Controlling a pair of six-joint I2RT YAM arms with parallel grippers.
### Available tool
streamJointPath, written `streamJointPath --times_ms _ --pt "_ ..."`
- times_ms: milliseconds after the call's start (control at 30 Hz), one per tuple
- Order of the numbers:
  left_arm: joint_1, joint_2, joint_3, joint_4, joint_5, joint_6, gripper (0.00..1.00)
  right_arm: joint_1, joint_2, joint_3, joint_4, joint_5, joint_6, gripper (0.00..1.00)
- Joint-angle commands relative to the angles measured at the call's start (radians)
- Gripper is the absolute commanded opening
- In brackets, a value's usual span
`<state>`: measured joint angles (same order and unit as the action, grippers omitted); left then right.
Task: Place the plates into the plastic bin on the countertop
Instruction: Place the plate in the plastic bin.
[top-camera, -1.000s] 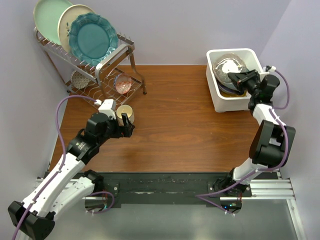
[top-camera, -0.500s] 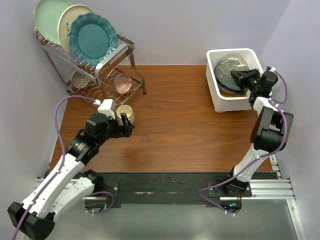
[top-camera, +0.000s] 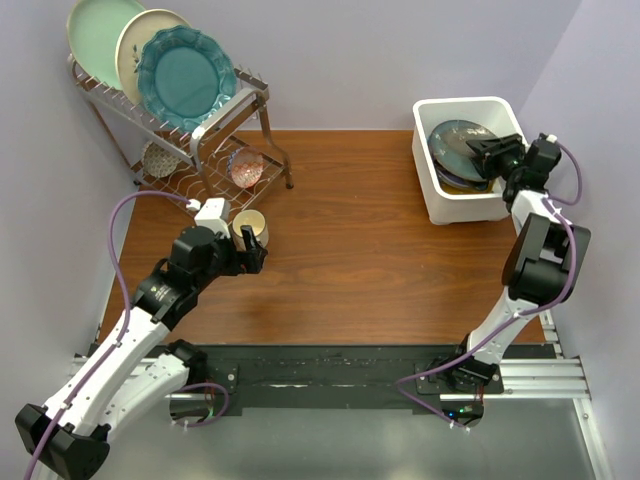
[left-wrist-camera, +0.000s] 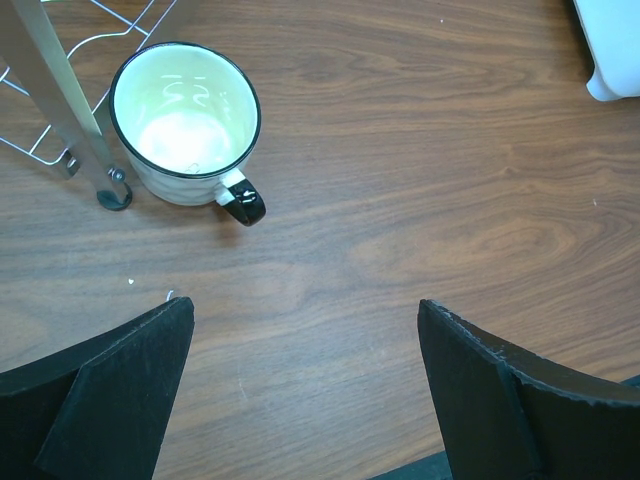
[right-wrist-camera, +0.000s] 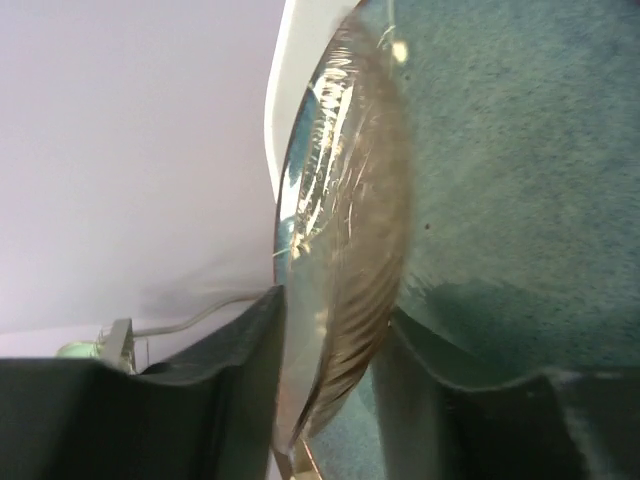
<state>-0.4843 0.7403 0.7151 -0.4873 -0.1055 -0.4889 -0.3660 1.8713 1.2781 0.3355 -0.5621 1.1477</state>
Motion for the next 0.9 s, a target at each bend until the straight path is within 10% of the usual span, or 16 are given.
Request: streamJointPath --times_ms 0,467,867 --pt "0.009 -0.009 0.000 0.026 -0.014 -0.008 0.98 -0.005 -0.072 0.043 -0.101 0.059 -0.080 0.53" --pt "0.007 -0.007 0.001 0.024 -0.011 -0.008 0.98 -0.005 -0.214 0.006 -0.265 0.157 -0.200 0.88" --pt "0.007 0.007 0.000 0.027 -0.006 -0.004 1.00 -0.002 -0.236 -0.022 -0.308 0.139 -0.233 0.94"
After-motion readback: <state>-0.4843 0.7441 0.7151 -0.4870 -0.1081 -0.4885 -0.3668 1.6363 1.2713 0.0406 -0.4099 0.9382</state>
